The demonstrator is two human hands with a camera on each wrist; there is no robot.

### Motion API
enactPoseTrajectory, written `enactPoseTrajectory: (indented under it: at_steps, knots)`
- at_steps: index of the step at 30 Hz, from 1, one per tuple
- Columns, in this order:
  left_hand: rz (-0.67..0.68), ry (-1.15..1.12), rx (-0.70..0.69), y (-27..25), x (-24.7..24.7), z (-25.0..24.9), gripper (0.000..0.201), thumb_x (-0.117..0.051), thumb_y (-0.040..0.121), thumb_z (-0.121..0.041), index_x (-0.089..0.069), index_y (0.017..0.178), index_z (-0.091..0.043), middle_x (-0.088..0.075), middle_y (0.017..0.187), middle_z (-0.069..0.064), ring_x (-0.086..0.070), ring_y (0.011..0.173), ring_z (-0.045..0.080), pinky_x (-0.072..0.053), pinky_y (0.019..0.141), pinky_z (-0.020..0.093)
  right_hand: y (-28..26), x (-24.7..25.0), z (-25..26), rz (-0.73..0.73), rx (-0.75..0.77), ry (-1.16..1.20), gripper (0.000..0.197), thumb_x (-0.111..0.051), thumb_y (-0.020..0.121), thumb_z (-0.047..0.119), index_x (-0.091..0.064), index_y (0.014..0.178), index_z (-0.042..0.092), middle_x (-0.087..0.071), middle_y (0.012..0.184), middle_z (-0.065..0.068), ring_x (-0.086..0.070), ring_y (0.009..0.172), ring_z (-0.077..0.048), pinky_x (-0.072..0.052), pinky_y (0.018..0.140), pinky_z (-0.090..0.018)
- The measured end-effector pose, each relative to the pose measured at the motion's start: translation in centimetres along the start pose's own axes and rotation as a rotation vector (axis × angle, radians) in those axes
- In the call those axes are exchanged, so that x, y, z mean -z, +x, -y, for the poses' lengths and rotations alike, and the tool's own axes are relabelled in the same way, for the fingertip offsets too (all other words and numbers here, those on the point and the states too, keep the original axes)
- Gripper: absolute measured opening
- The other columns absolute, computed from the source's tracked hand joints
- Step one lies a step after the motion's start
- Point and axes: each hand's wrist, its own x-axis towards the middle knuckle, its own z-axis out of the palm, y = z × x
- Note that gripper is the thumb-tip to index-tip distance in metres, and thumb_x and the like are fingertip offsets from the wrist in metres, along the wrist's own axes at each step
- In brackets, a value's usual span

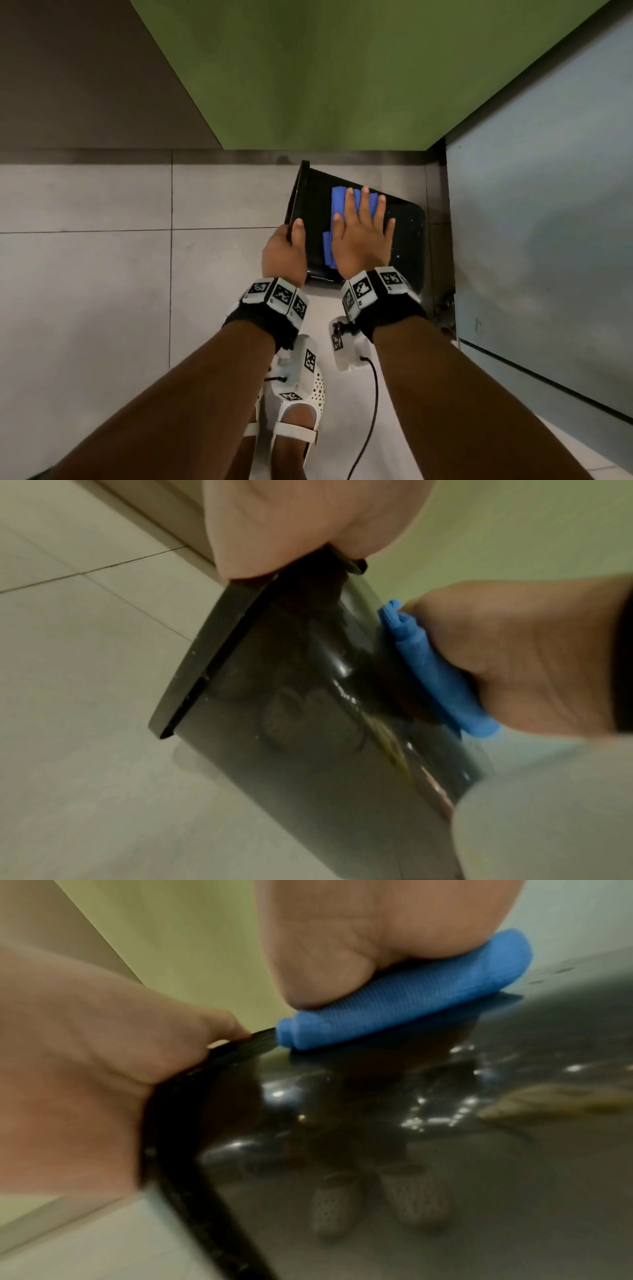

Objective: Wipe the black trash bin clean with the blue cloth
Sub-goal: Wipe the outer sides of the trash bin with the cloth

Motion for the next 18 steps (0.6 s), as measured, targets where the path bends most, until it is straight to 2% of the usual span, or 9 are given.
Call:
enactPoseTrajectory:
  at_steps: [3, 5, 7, 8, 10, 12, 15, 18]
  knots:
    - [0.034, 0.016, 0.004, 0.5, 0.1, 0.0, 0.044, -0.035, 0.098, -0.032, -0.06, 0.095, 0.005, -0.065, 0.099, 0.026, -0.057, 0.094, 0.038, -0.035, 0.071, 0.028, -2.0, -0.8, 1.1, -0.017, 0.069, -0.009, 0.053, -0.015, 0.1, 0.04, -0.001, 0.149, 0.024, 0.002, 0.158, -0.002, 0.008, 0.144, -0.027, 0.0, 0.115, -0.047]
    - [0.065, 0.04, 0.029, 0.5, 0.3, 0.3, 0.048, -0.033, 0.097, -0.037, -0.062, 0.099, 0.001, -0.066, 0.099, 0.021, -0.057, 0.09, 0.033, -0.038, 0.076, 0.029, -4.2, -1.8, 1.7, -0.044, 0.162, -0.08, 0.054, -0.015, 0.098, 0.039, -0.014, 0.148, 0.018, -0.013, 0.156, -0.008, -0.007, 0.144, -0.031, -0.013, 0.114, -0.05]
    - [0.09, 0.05, 0.052, 0.4, 0.4, 0.5, 0.05, -0.032, 0.096, -0.042, -0.063, 0.099, -0.002, -0.064, 0.092, 0.015, -0.054, 0.083, 0.026, -0.039, 0.076, 0.029, -5.2, -2.1, 2.0, -0.04, 0.17, -0.077, 0.055, -0.018, 0.096, 0.039, -0.031, 0.144, 0.014, -0.03, 0.151, -0.012, -0.025, 0.14, -0.033, -0.026, 0.108, -0.053]
    - [0.095, 0.038, 0.053, 0.3, 0.4, 0.7, 0.049, -0.033, 0.096, -0.042, -0.063, 0.096, -0.003, -0.063, 0.089, 0.013, -0.053, 0.08, 0.024, -0.04, 0.076, 0.029, -5.0, -2.2, 1.8, -0.031, 0.174, -0.078, 0.056, -0.017, 0.095, 0.041, -0.03, 0.144, 0.016, -0.029, 0.152, -0.011, -0.024, 0.14, -0.033, -0.025, 0.108, -0.054]
    - [0.083, -0.018, 0.055, 0.1, 0.2, 1.5, 0.045, -0.036, 0.095, -0.04, -0.063, 0.089, -0.005, -0.061, 0.083, 0.011, -0.053, 0.078, 0.024, -0.039, 0.073, 0.028, -3.8, -2.1, 1.1, -0.009, 0.18, -0.06, 0.056, -0.014, 0.096, 0.044, -0.012, 0.148, 0.023, -0.01, 0.157, -0.006, -0.006, 0.144, -0.029, -0.012, 0.113, -0.053]
    - [0.075, -0.076, 0.067, -0.4, 0.2, 2.2, 0.041, -0.038, 0.095, -0.039, -0.062, 0.085, -0.006, -0.059, 0.078, 0.008, -0.053, 0.076, 0.023, -0.041, 0.069, 0.027, -1.9, -1.7, -0.2, -0.006, 0.109, -0.009, 0.055, -0.016, 0.099, 0.044, 0.001, 0.148, 0.028, 0.005, 0.158, -0.001, 0.009, 0.144, -0.026, 0.0, 0.113, -0.051]
    - [0.074, -0.094, 0.068, -0.8, 0.0, 2.9, 0.04, -0.036, 0.096, -0.039, -0.056, 0.078, -0.009, -0.054, 0.068, 0.002, -0.05, 0.072, 0.02, -0.041, 0.061, 0.025, 0.1, -0.8, -1.8, -0.038, -0.015, 0.005, 0.054, -0.016, 0.099, 0.043, 0.004, 0.148, 0.029, 0.008, 0.158, 0.0, 0.012, 0.144, -0.026, 0.001, 0.114, -0.052]
    - [0.049, -0.112, 0.066, -0.7, 0.0, 2.9, 0.041, -0.035, 0.096, -0.04, -0.055, 0.077, -0.009, -0.054, 0.074, 0.007, -0.049, 0.073, 0.022, -0.039, 0.069, 0.029, 0.6, -0.7, -1.7, -0.041, -0.124, 0.027, 0.055, -0.015, 0.1, 0.042, 0.005, 0.148, 0.027, 0.009, 0.158, -0.002, 0.012, 0.144, -0.027, 0.0, 0.115, -0.051]
